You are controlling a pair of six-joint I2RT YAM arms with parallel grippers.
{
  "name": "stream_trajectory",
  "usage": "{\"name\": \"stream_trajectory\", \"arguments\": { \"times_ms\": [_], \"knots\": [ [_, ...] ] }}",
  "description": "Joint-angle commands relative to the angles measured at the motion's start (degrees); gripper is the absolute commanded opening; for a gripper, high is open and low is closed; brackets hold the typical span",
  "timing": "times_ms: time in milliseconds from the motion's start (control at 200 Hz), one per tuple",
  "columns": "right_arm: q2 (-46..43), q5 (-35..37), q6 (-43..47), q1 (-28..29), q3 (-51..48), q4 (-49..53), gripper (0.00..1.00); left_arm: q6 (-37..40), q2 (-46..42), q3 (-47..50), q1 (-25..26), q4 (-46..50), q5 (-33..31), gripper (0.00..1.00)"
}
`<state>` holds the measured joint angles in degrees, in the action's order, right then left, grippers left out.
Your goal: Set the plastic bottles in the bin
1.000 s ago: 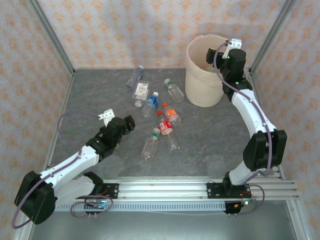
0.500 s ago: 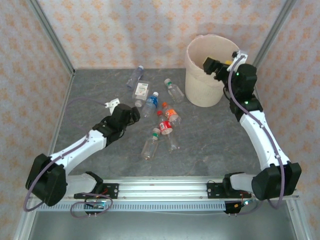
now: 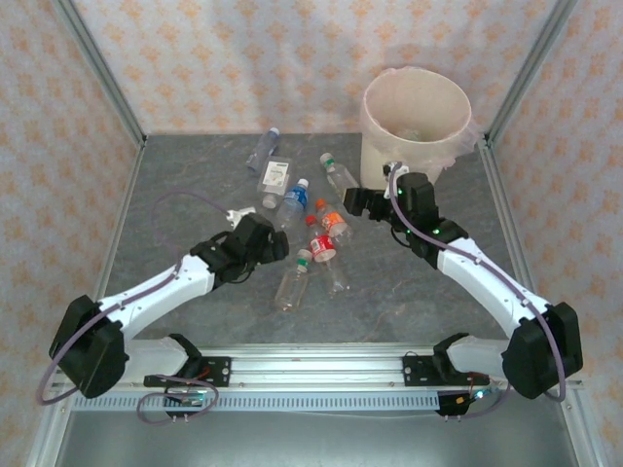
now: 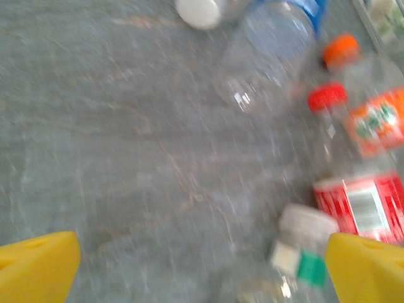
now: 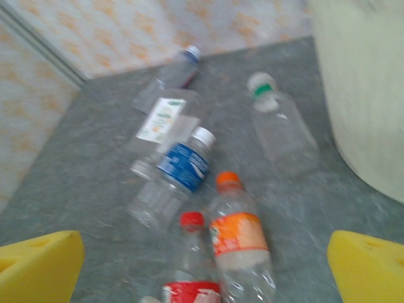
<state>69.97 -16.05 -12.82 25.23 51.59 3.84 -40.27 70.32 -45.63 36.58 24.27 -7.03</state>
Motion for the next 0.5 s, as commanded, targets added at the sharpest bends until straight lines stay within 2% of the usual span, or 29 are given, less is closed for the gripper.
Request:
{"name": "stream_trajectory", "arguments": {
  "times_ms": [0,135,225,345,495],
  "knots": [
    [-1.9,6.4,-2.5,0.1,-1.0,-3.0,0.99,-1.8,-2.3,0.0,6.3,9.7,-4.4,1.00],
    [-1.8,9.7,-2.3,0.1,-1.3,-3.0,0.99,-2.5,-3.9,1.8,17.9,12.0,-8.7,1.00],
    [-1.8,11.2,-1.9,0.1,-1.7,-3.5,0.99,-3.2,-2.7,1.9,23.7,14.3,-13.0,1.00],
    [-1.8,12.1,-1.8,0.1,-2.3,-4.2,0.99,-2.9,0.0,3.2,26.7,13.1,-15.1,1.00],
    [-1.8,12.2,-2.0,0.1,-2.6,-4.8,0.99,0.8,4.7,3.9,27.0,7.5,-14.6,1.00]
  ]
}}
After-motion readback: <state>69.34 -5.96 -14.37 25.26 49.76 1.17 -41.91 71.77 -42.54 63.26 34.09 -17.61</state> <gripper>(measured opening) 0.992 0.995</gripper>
